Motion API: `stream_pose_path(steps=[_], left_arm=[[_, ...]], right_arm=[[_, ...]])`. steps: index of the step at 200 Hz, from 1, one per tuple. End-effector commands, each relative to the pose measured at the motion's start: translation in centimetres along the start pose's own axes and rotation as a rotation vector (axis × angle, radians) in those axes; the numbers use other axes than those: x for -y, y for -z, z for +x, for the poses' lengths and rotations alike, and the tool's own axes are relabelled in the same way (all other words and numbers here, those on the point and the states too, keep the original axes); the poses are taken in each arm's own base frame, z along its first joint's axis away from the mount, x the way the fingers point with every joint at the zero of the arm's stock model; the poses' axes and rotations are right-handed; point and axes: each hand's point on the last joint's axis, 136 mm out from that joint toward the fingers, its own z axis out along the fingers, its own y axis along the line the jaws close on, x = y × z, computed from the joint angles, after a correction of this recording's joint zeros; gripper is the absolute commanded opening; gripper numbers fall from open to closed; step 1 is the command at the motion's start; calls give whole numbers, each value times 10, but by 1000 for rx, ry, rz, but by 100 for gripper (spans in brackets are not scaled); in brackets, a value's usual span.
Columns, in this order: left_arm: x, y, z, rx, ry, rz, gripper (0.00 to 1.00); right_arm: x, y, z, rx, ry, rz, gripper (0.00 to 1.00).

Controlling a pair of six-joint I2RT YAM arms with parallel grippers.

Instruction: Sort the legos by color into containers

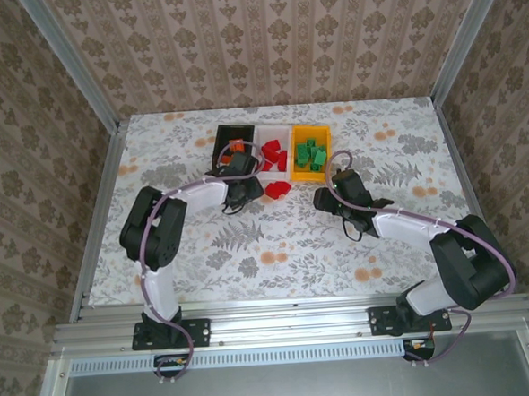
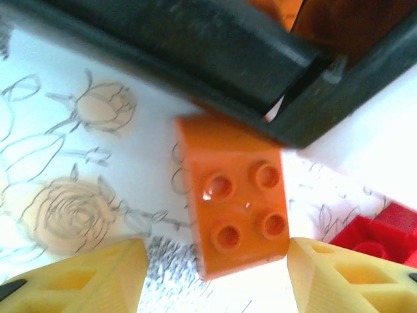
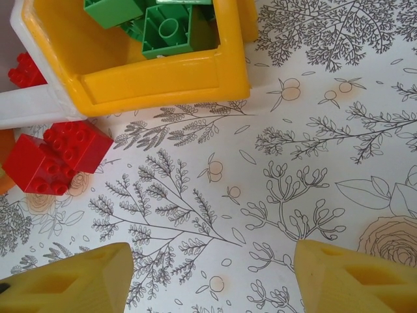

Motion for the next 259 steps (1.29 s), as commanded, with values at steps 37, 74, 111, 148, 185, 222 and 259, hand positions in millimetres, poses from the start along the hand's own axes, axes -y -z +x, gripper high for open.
stream_pose_path(steps=[37,74,111,148,185,222,259], left_arm=[[-29,29,13,-11,-74,-81,63],[1,25,-7,-12,-281,-43,70],[7,8,-8,-74,-458,-51,69],[3,2,-7,-77,-467,-59,65],[-6,-4,-6,-69,-484,-114,54],[-7,-5,-8,-36,-513,-135,41],[-6,1,0,-19,-521,-126,33]], right_arm=[[-5,5,0,8,-10,-27,68],[-6,4,0,4,-11,-29,68],[-5,4,0,5,-9,-25,68],[-5,4,0,7,-7,-22,68],[-5,5,-1,8,-7,-25,68],[-5,6,-1,9,-6,-24,68],[-5,5,0,7,-6,-24,68]])
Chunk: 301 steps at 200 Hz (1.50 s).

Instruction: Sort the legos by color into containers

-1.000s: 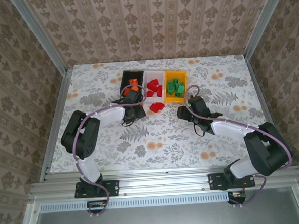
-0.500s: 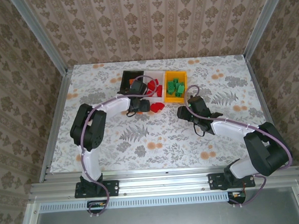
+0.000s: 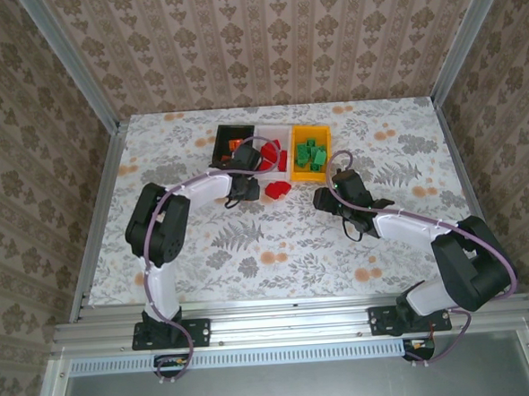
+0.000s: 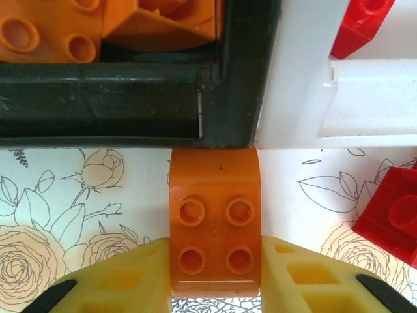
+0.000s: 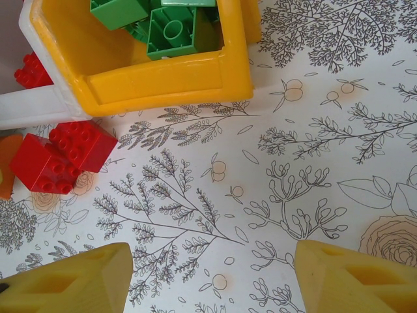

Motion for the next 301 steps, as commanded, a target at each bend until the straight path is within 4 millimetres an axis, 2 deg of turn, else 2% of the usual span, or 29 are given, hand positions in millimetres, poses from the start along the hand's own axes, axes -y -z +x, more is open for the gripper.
stream_pose_path(steps=[1,55,105,129,153,189,243,266,286,289,301], left_arm=[[-3,1,16,-13,-34,-30,33],[0,29,15,41,-46,-28,30],[1,36,15,49,-38,-13,29],[1,44,7,72,-43,-17,29],[-4,56,-16,111,-43,-28,30],[-22,70,-67,176,-3,-22,31],[-30,52,-131,203,7,-21,32],[-36,38,-149,204,27,-24,35],[-33,31,-158,212,23,-20,37],[-47,29,-162,213,43,-32,38],[-49,27,-168,223,41,-33,44]], right_arm=[[-4,4,1,4,-6,-18,68],[-4,4,1,4,-7,-23,68],[-3,4,1,3,-6,-19,68],[-4,3,2,2,-6,-22,68],[-5,4,2,1,-5,-25,68],[-5,4,2,0,-6,-27,68],[-4,3,2,-1,1,-21,68],[-5,3,2,-3,5,-24,68],[-5,3,2,-3,6,-24,68],[-5,3,2,-4,7,-24,68],[-6,4,1,-3,6,-27,68]])
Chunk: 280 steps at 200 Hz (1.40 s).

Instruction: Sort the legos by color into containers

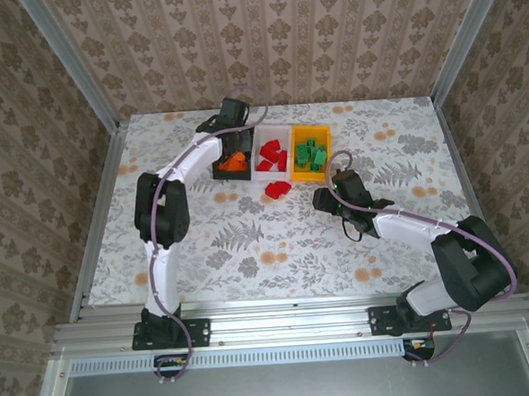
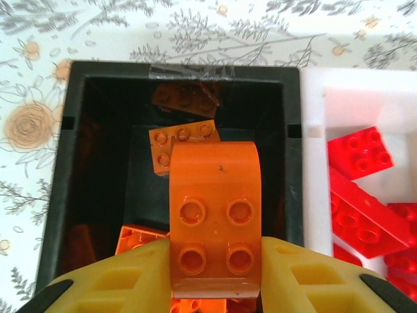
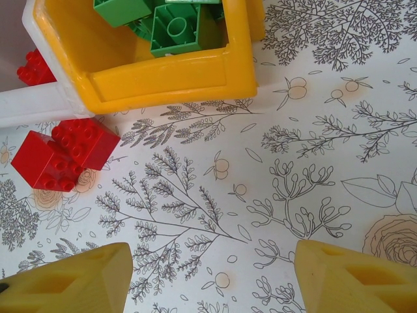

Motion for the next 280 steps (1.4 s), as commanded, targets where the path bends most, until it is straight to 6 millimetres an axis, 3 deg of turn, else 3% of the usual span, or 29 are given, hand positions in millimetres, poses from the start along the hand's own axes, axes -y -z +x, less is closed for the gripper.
stream_pose_path(steps=[1,11,31,54,58,72,100,126,161,280], left_arm=[[-16,1,-15,5,-4,-7,44],[-17,3,-20,15,-10,-11,49],[-16,16,-26,30,-14,-9,68],[-11,47,-25,64,-11,6,70],[3,53,-19,65,-27,20,71],[20,71,1,62,-31,57,72],[70,88,61,64,-181,183,75],[88,79,105,-17,-240,236,76],[104,76,132,-40,-285,302,76],[124,59,149,-101,-425,299,76]], right_arm=[[-4,4,0,1,3,-22,68],[-5,4,0,0,3,-23,68],[-4,3,1,-2,4,-22,68],[-4,2,1,-5,4,-22,68],[-5,2,1,-4,4,-22,68],[-4,2,1,-4,4,-22,68],[-4,1,2,-6,5,-18,68],[-6,1,2,-9,1,-29,68],[-6,0,3,-11,2,-26,68],[-1,4,2,1,7,-9,68]])
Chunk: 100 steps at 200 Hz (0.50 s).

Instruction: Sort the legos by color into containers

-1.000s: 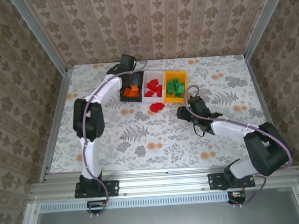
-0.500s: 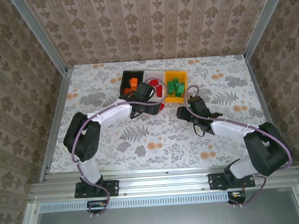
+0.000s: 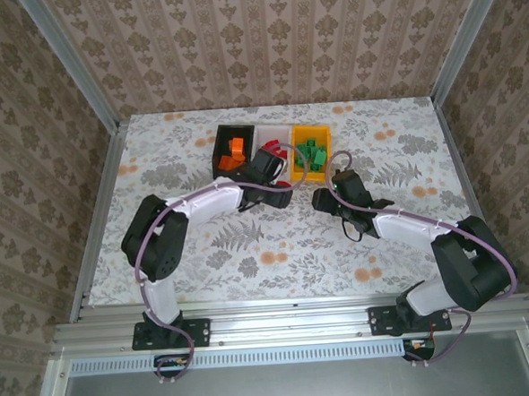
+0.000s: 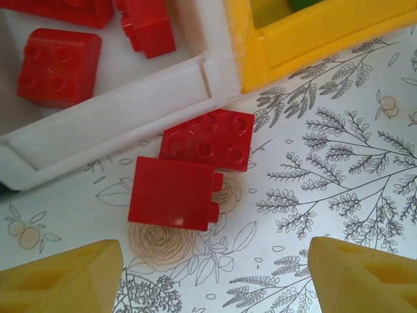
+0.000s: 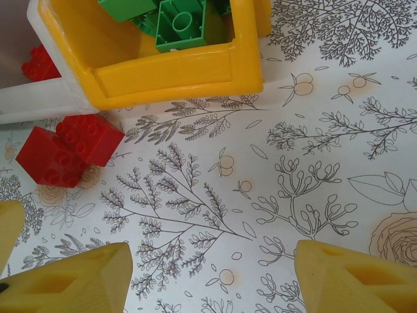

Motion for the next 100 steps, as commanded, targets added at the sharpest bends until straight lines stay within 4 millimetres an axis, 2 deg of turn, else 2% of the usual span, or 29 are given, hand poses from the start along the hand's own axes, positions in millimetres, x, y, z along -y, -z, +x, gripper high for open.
stream_pose_path(steps=[1,62,100], left_arm=[[2,-4,-3,-19,-56,9,76],[-24,-20,2,-43,-29,-37,72],[-23,-30,-4,-35,-65,-8,70]], right_arm=[[1,4,0,11,7,3,68],[0,4,0,12,8,0,69],[-1,4,-1,13,7,-6,69]])
